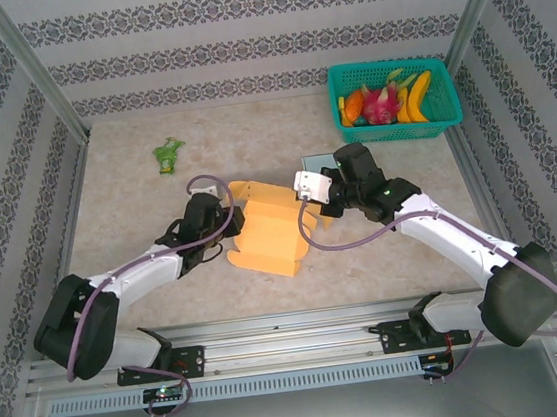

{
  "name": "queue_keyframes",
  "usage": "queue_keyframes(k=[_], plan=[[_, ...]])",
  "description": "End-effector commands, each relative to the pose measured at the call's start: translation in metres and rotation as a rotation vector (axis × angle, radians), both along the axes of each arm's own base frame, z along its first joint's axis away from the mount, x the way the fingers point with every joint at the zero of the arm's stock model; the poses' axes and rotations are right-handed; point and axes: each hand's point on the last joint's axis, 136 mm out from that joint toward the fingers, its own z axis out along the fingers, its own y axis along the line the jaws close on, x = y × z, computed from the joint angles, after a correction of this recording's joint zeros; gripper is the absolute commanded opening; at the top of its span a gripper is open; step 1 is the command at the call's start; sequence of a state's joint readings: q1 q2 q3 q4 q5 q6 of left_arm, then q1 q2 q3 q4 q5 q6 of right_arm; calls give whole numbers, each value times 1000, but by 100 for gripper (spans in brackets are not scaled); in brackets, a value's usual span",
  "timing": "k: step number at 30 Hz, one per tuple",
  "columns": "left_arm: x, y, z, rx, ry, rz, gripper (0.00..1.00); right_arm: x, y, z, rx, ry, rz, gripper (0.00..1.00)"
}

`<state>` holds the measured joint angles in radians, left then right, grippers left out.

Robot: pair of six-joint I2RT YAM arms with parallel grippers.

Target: Fold the paper box

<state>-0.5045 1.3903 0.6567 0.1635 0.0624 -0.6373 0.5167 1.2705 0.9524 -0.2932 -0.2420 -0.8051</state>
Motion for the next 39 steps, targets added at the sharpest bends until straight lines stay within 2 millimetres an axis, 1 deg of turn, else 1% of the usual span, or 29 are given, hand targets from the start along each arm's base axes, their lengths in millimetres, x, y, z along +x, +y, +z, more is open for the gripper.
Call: queue_keyframes(k=[1, 3, 6, 11, 14, 17, 20, 24, 26, 29, 33, 36, 39], plan=[[10, -28, 21, -100, -37, -63, 29, -3, 6, 3, 53, 7, 18, 0], [10, -28, 20, -98, -35, -62, 29, -3, 5, 1, 48, 10, 17, 0], [6, -19, 22, -69, -48, -39, 30, 0, 3, -2, 37, 12, 12, 0], [-13, 8, 26, 3, -78, 1, 32, 8, -3, -8, 21, 17, 11, 0], [-25, 23, 29, 44, -106, 21, 34, 10, -4, -12, -16, 0, 44, 0], [-36, 31, 34, 55, -151, 11, 36, 6, -3, -18, -51, -21, 107, 0], [-45, 40, 40, 64, -212, 11, 37, -3, 3, -20, -77, -62, 223, 0], [-55, 58, 38, 102, -275, 42, 40, -8, 9, -21, -115, -140, 348, 0], [-60, 62, 33, 110, -300, 42, 42, -10, 11, -27, -147, -174, 408, 0], [-64, 57, 27, 109, -327, -2, 45, -13, 14, -34, -180, -220, 493, 0], [-68, 38, 22, 77, -357, -117, 48, -12, 19, -37, -188, -258, 536, 0], [-74, 20, 23, 32, -384, -219, 51, -10, 23, -39, -192, -316, 551, 0], [-78, 13, 27, 20, -421, -262, 53, -3, 25, -39, -197, -378, 532, 0]])
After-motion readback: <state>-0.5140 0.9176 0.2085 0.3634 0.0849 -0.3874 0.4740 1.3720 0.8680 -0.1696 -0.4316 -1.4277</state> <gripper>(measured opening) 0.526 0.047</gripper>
